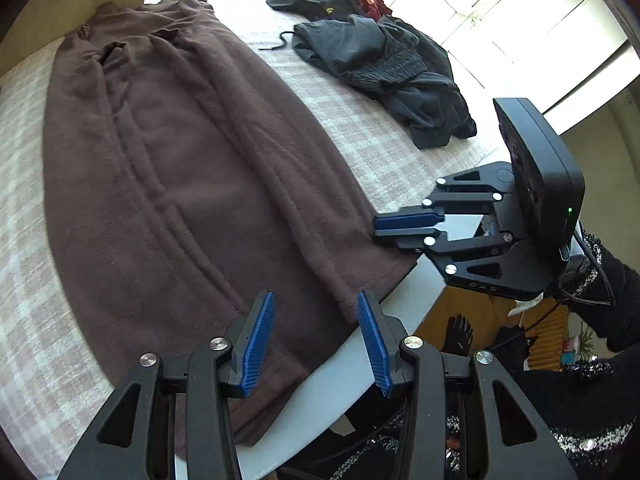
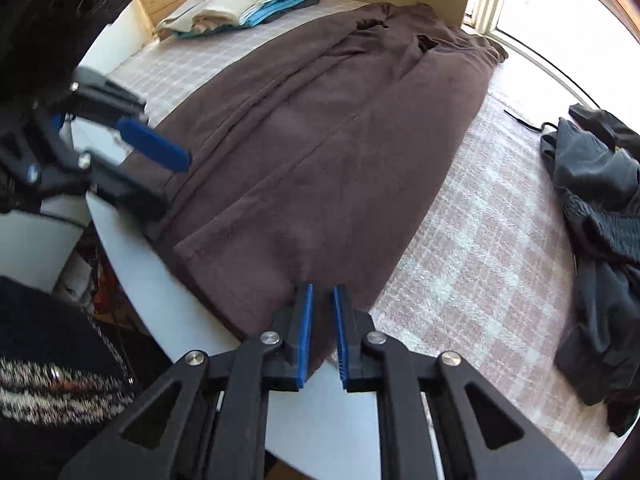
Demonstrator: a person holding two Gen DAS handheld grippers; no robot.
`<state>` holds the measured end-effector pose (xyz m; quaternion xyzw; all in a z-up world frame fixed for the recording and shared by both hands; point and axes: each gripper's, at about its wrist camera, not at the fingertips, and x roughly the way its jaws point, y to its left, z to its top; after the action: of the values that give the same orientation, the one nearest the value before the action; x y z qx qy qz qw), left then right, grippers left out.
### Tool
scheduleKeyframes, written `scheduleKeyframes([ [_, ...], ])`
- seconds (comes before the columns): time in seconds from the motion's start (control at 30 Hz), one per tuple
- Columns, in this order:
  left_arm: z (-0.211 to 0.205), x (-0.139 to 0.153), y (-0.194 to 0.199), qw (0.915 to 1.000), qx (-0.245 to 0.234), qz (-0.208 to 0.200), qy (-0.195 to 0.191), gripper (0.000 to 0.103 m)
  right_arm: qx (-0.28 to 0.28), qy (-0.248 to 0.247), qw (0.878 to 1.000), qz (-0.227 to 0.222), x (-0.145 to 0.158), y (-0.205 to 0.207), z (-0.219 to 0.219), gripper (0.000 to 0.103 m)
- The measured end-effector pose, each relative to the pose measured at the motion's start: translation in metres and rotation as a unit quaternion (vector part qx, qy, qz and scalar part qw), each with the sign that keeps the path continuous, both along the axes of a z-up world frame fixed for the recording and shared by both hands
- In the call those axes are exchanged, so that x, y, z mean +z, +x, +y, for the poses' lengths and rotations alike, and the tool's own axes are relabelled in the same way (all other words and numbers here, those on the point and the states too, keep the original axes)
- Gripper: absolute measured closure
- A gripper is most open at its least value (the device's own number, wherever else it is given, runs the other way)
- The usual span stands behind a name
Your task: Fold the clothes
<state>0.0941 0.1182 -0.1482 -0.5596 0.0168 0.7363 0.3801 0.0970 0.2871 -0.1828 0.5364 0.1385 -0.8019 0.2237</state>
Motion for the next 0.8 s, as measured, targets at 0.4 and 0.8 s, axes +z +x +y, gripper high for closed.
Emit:
scheduleKeyframes([
  [0.4,-0.074,-0.028,-0.002,0.9951,0.098,0.012,-0.004,0.059,-0.001,0.030,0.999,0.019,0.000,-0.043,-0.029,0.087],
  [0.8,-0.098,-0.024,0.010,0.9885,0.146,-0.029,0.029,0.047,-0.114,-0.036,0.992,-0.033,0.030,-0.034,0.018,0.057],
])
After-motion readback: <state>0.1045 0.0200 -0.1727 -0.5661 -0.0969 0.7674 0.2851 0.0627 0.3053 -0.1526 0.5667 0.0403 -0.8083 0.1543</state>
